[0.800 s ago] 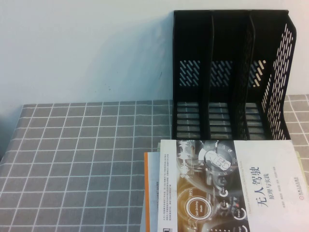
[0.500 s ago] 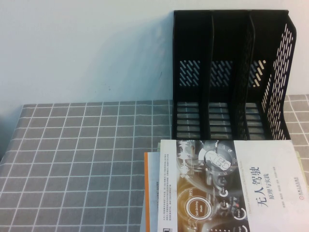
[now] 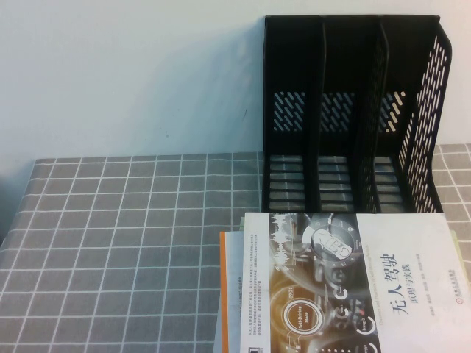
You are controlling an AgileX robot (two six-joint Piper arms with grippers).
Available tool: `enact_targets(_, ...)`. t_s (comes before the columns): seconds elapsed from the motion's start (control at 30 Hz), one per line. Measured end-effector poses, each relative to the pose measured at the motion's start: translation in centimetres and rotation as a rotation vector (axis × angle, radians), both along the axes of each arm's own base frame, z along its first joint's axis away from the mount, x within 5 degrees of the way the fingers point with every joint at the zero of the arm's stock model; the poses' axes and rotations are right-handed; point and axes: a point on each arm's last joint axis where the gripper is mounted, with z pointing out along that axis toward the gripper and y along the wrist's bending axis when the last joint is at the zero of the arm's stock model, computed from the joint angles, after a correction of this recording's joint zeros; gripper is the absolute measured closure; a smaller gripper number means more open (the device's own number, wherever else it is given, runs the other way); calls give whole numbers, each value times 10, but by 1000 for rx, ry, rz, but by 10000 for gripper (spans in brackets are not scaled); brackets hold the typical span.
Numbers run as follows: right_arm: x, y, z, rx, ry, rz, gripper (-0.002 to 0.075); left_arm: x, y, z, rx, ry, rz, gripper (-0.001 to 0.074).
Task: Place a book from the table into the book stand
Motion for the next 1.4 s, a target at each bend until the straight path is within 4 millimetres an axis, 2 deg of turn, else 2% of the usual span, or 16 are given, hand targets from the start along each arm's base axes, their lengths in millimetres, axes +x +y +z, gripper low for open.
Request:
enact_targets(0.73,0,0,0,0,0,0,729,0,0,0,2,-3,-1,738)
enact_targets(1.03,1,0,2,0,-26,-1,729,3,0,10,-21,-130,1,738)
enact_targets(1.17,4,-1,12,0,-152,-9,729,4,0,22,-44,-256,2,738)
enact_targets(1.4,4,-3,48,16,-558,-32,729,0,0,50,29,-591,-3,738)
